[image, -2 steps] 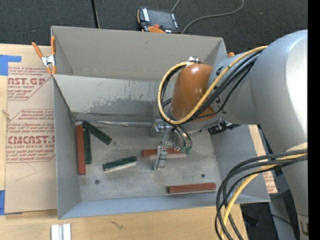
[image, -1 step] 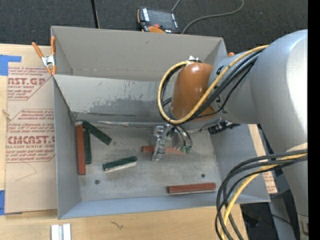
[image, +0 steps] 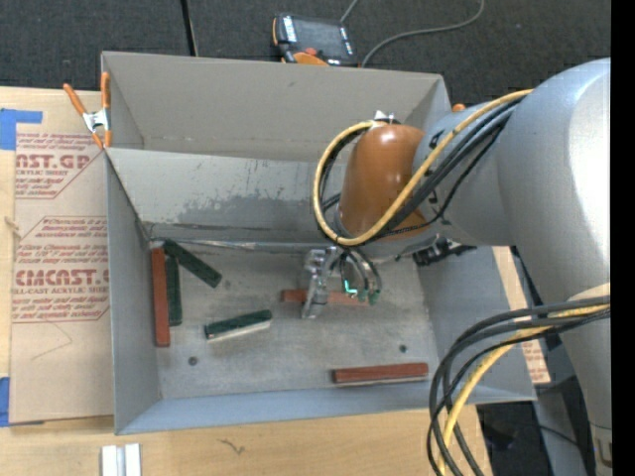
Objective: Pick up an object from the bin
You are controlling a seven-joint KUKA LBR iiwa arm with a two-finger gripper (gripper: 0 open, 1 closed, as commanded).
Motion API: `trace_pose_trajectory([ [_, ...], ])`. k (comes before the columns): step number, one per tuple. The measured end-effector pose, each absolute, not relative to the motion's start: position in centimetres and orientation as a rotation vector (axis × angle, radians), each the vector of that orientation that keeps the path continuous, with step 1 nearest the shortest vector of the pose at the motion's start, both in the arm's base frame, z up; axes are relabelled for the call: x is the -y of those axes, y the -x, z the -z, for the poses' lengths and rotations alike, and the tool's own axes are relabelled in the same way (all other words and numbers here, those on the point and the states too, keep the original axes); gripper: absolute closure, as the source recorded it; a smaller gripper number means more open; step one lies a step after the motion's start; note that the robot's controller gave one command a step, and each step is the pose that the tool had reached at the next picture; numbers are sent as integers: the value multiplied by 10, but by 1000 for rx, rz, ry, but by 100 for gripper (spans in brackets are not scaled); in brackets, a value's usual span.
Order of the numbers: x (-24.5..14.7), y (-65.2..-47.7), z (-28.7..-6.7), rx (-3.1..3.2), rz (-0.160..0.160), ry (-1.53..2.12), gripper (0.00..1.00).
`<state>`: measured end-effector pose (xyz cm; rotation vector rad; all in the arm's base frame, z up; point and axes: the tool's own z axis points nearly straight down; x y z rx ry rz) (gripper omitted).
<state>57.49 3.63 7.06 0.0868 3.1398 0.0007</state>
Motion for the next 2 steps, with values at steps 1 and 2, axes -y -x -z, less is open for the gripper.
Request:
trace_pose_trajectory([
  [1, -36, -575, -71, -3140, -1, -87, 100],
  [2, -1, -571, -218, -3130, 1, -22, 100],
])
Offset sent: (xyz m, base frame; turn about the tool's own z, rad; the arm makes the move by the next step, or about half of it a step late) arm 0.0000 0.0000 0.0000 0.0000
